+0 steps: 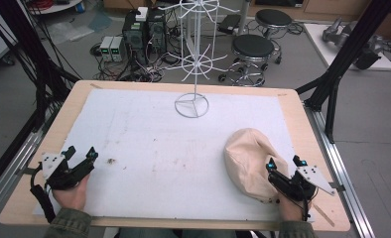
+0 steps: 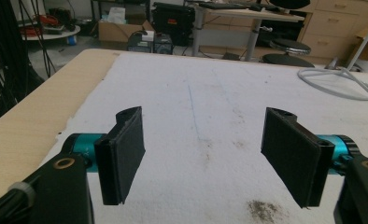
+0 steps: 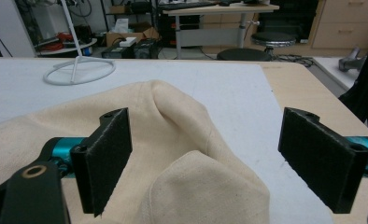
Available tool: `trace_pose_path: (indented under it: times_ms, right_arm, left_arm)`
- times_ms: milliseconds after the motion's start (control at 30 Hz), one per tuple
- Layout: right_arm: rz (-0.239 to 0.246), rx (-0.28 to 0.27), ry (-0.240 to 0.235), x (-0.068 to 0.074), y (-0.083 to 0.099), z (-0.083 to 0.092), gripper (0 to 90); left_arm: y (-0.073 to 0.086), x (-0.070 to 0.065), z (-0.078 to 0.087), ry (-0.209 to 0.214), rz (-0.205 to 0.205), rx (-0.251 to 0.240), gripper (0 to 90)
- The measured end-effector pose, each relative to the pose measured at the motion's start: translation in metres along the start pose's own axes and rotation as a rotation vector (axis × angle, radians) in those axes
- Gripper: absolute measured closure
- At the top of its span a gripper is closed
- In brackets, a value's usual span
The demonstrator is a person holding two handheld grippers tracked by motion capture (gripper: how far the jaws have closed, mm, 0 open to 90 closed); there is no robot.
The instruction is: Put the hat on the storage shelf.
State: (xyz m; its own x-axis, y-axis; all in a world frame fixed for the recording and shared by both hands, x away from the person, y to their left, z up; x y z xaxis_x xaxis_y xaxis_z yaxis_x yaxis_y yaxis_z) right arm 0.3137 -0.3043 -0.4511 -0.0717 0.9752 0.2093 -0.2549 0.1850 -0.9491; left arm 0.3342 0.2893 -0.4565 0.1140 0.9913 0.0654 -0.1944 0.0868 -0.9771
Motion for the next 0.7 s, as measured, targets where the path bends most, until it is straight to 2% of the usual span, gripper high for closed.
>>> trace_pose_path:
  times_ms: [267, 467, 700]
  right_arm:
    - [0.018, 0.012, -0.01, 0.004, -0.005, -0.005, 16.5]
    - [-0.003, 0.034, -0.018, 0.008, -0.01, -0.009, 16.5]
    - [0.001, 0.037, -0.022, 0.012, -0.016, -0.012, 16.4]
  left_arm:
    - [0.0, -0.001, 0.0, 0.004, -0.001, -0.002, 30.3]
    - [0.0, -0.001, 0.0, 0.004, -0.004, -0.003, 30.3]
    - [-0.001, -0.002, 0.0, 0.006, -0.002, -0.005, 30.3]
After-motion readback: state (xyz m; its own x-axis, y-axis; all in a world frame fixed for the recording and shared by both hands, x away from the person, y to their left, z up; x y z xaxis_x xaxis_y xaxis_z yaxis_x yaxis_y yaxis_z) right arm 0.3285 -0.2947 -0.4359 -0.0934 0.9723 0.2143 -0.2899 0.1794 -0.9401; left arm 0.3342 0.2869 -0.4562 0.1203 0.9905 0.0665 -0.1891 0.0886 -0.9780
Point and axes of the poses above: each handheld gripper's, and its own axes: z roughly backward along the jaws, y roughly out of its underside, x roughly to its left, the point moved 8 cm from there along -z, roughly forward along the jaws, and after that the axes turned 10 degrees about -z, right-handed, at the moved point
